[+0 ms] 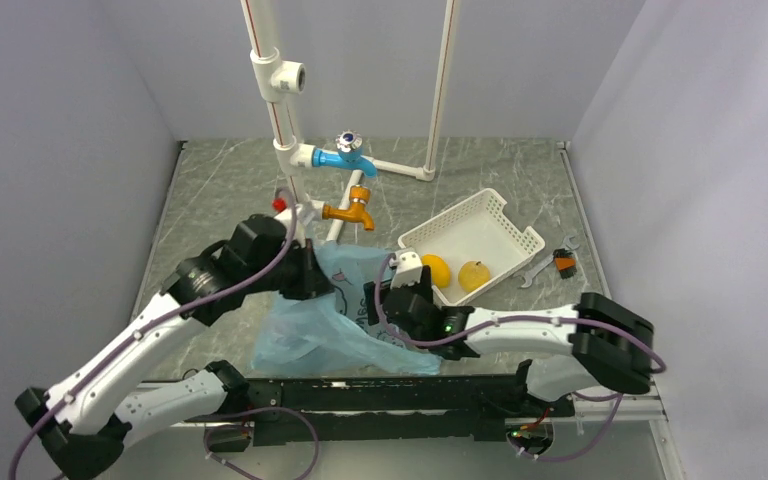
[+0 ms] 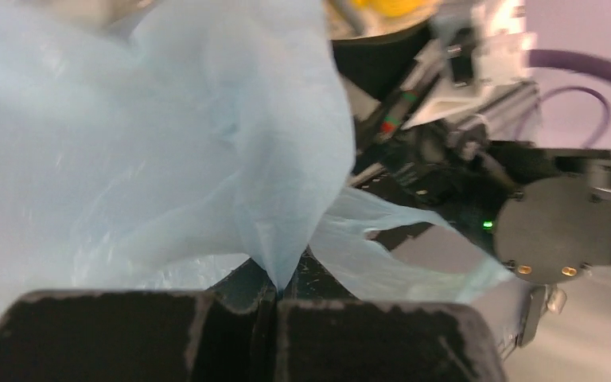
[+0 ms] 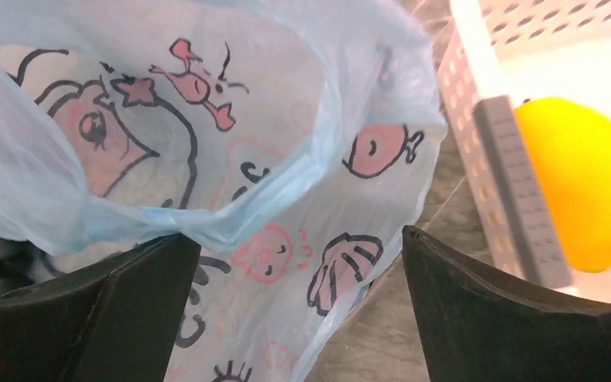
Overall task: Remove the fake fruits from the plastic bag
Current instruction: Adjust the plastic bag at the center of the board.
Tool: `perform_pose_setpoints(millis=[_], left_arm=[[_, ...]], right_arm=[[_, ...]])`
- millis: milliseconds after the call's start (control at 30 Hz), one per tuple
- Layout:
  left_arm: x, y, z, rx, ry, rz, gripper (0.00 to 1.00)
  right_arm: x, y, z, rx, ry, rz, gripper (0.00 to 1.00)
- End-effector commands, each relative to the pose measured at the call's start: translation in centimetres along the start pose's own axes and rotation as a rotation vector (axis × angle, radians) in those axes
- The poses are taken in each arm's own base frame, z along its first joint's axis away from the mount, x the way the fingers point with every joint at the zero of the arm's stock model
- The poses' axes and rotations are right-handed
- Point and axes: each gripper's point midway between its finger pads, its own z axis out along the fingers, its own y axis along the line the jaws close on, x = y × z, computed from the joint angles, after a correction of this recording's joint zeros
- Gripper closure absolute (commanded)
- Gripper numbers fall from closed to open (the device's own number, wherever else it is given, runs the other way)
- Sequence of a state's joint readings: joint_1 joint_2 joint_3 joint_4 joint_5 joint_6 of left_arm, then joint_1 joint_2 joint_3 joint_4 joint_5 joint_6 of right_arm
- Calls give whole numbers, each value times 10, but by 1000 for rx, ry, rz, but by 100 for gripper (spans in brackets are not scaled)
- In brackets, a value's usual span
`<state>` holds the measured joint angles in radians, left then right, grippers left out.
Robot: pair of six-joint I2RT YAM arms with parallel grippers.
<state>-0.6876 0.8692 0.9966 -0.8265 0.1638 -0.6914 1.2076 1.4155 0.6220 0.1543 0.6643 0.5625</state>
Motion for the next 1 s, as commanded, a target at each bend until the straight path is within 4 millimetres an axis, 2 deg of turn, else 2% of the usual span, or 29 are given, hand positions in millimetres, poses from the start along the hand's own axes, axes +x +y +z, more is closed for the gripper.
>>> perform_pose_setpoints(millis=[0, 67, 133, 267, 400, 500, 567, 667, 767, 867, 967], left_arm=[[-48, -79, -25, 185, -125, 173, 100], [-37, -68, -24, 125, -95, 187, 100], [-24, -46, -26, 70, -92, 168, 100], [15, 11, -38, -62, -85, 101, 100], [61, 70, -50, -184, -68, 13, 100], [88, 87, -53, -171, -49, -53, 100], [98, 91, -53, -146, -48, -80, 100], [104, 99, -57, -148, -66, -97, 100], [107, 106, -59, -166, -71, -89, 100], [112, 109, -51, -174, -52, -83, 100], [115, 111, -47, -194, -19, -80, 100]], right_arm=[[-38, 9, -21, -92, -105, -3, 1], [-42, 34, -31, -238, -106, -44, 1], [-42, 63, -45, -356, -108, -90, 1], [-29, 119, -72, -557, -104, -144, 2], [-15, 165, -90, -742, -82, -121, 9], [0, 197, -94, -818, -43, -156, 13], [12, 210, -93, -824, -16, -199, 13], [17, 209, -86, -775, 7, -217, 7], [9, 188, -80, -683, -23, -241, 1], [-7, 160, -77, -564, -58, -278, 1], [-23, 142, -84, -528, -83, -274, 1]])
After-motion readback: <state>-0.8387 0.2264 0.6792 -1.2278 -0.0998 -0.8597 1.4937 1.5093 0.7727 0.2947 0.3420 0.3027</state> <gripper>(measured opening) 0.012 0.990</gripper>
